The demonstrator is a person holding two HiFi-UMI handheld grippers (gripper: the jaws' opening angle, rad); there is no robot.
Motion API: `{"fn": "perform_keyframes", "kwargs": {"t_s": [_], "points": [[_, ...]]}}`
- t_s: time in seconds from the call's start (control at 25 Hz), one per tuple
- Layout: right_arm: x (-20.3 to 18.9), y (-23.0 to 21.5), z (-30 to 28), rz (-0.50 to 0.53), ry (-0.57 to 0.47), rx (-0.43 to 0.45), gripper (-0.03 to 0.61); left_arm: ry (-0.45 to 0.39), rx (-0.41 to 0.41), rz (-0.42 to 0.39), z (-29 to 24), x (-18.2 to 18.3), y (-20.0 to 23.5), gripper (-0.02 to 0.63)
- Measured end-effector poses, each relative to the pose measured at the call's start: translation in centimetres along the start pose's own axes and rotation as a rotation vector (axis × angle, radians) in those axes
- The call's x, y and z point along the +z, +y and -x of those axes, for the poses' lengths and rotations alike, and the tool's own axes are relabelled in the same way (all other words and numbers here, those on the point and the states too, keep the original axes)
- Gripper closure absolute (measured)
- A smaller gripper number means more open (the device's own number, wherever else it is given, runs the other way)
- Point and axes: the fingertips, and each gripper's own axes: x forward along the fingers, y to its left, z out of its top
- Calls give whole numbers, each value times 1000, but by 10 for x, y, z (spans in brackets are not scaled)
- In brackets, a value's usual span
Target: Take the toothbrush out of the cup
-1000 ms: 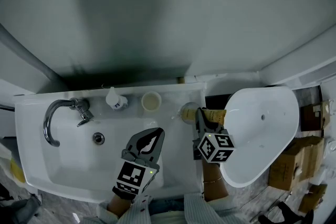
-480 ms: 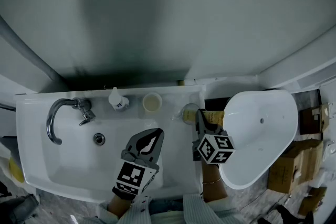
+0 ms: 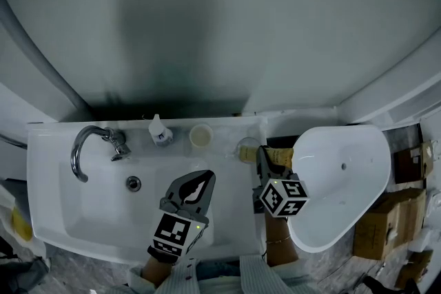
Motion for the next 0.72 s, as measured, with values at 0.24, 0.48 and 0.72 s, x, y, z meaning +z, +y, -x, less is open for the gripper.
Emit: {"fn": "perform_keyframes", "kwargs": {"t_s": [0.24, 0.48, 0.72], "points": [[19, 8, 18, 18, -54, 23, 534, -27, 19, -20, 16, 10, -8, 592], [37, 9, 43, 22, -110, 38, 534, -41, 19, -22, 29, 9, -28, 592], [52, 23, 75, 17, -168, 101, 534, -64, 20, -47, 44, 13, -50, 592]]}}
